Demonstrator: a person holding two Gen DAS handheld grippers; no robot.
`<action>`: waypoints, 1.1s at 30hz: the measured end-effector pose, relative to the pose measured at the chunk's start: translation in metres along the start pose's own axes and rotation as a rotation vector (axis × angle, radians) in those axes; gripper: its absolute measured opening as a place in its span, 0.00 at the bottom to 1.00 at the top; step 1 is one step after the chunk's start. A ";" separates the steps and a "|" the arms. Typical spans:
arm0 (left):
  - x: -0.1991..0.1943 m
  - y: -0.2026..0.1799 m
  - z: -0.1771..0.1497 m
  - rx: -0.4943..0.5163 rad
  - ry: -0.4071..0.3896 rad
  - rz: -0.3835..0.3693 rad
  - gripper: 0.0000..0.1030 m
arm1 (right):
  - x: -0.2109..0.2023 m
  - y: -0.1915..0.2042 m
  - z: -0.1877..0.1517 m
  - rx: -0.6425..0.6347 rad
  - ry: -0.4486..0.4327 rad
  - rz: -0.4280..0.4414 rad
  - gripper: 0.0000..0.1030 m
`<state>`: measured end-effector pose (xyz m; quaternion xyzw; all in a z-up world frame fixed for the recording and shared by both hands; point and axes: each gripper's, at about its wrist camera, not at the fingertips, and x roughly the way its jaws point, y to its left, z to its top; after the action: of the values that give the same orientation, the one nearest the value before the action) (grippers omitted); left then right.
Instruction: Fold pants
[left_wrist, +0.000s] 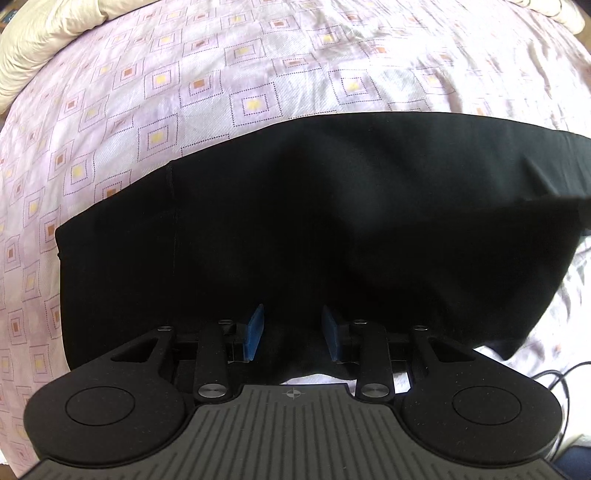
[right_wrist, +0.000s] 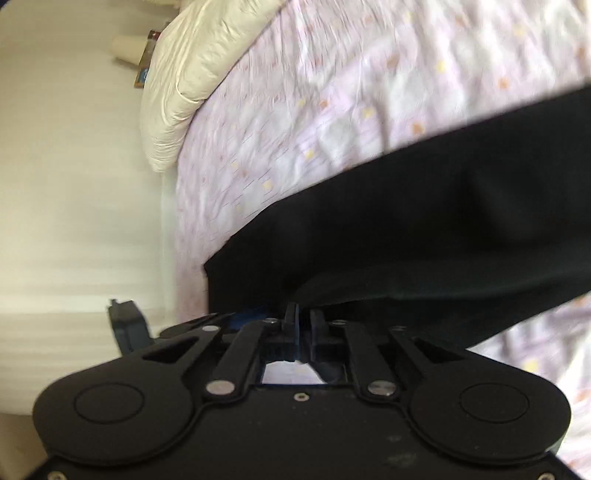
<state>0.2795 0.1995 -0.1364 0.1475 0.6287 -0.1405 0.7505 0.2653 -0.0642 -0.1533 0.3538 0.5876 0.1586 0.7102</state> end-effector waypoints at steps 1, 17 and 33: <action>-0.001 0.000 0.000 -0.001 -0.001 0.001 0.33 | 0.000 0.002 -0.003 -0.036 0.003 -0.023 0.21; -0.043 0.006 -0.034 -0.038 -0.064 0.017 0.33 | 0.063 0.048 -0.083 -0.361 0.026 -0.189 0.05; -0.042 -0.019 -0.045 0.144 -0.109 0.002 0.33 | 0.076 0.044 -0.104 -0.312 -0.092 -0.362 0.05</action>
<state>0.2243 0.2013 -0.1032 0.1940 0.5750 -0.1924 0.7712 0.1946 0.0483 -0.1845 0.1355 0.5769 0.1013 0.7991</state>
